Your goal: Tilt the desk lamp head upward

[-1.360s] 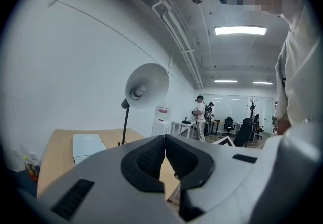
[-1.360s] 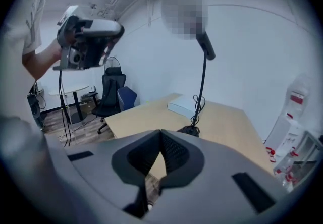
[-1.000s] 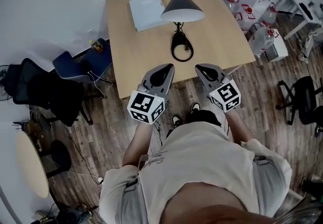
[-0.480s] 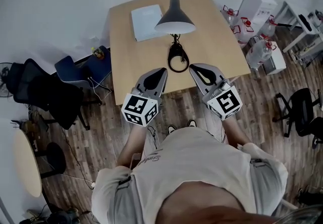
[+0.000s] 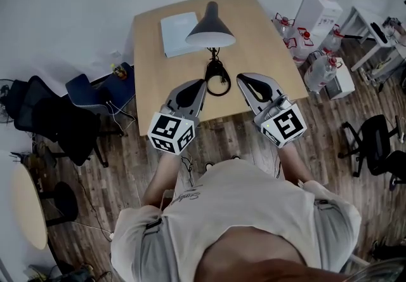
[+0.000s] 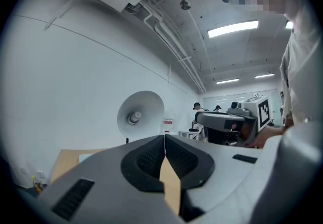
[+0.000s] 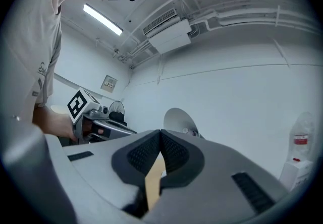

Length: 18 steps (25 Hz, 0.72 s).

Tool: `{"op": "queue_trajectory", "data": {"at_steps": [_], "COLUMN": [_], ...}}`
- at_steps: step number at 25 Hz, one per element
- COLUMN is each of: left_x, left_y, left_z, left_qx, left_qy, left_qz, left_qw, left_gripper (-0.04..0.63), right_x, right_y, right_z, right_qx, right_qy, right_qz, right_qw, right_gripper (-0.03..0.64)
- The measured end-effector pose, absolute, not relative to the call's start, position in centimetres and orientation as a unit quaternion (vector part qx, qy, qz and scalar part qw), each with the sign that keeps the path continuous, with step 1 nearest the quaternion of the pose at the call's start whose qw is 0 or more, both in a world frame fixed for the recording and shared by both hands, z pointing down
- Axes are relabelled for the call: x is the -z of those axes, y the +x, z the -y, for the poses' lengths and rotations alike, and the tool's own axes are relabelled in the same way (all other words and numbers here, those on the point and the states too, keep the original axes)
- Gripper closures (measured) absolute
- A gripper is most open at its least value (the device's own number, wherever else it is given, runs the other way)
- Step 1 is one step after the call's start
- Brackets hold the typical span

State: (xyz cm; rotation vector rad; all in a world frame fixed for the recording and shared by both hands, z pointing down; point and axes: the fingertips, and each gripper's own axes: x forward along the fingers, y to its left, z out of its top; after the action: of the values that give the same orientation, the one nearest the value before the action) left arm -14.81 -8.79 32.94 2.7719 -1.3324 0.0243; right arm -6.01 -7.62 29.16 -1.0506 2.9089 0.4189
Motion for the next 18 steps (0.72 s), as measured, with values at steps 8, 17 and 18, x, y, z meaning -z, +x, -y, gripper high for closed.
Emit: {"op": "queue_trajectory", "data": {"at_steps": [8,17,18], "left_x": [-32.3,-33.0,-33.1], "left_y": [-15.4,-16.5,-16.6], "left_z": [8.8,8.1,8.1], "left_qx": [-0.001,-0.003,-0.002], "left_qy": [0.890,0.874,0.873], "left_qz": [0.456,0.483,0.486], "left_qw": [0.031,0.042,0.042], "left_gripper": [0.580,0.578,0.578], "right_x": [-29.7,-31.1,-31.1], "right_y": [-5.4,-5.5,-5.5], "right_z": [8.1,8.0,8.0], "right_qx": [-0.129,-0.117,-0.122], "right_qy": [-0.339,-0.328,-0.328], "right_qz": [-0.932,-0.937,-0.937], "right_qw": [0.016,0.014,0.010], "right_gripper": [0.621,0.621,0.621]}}
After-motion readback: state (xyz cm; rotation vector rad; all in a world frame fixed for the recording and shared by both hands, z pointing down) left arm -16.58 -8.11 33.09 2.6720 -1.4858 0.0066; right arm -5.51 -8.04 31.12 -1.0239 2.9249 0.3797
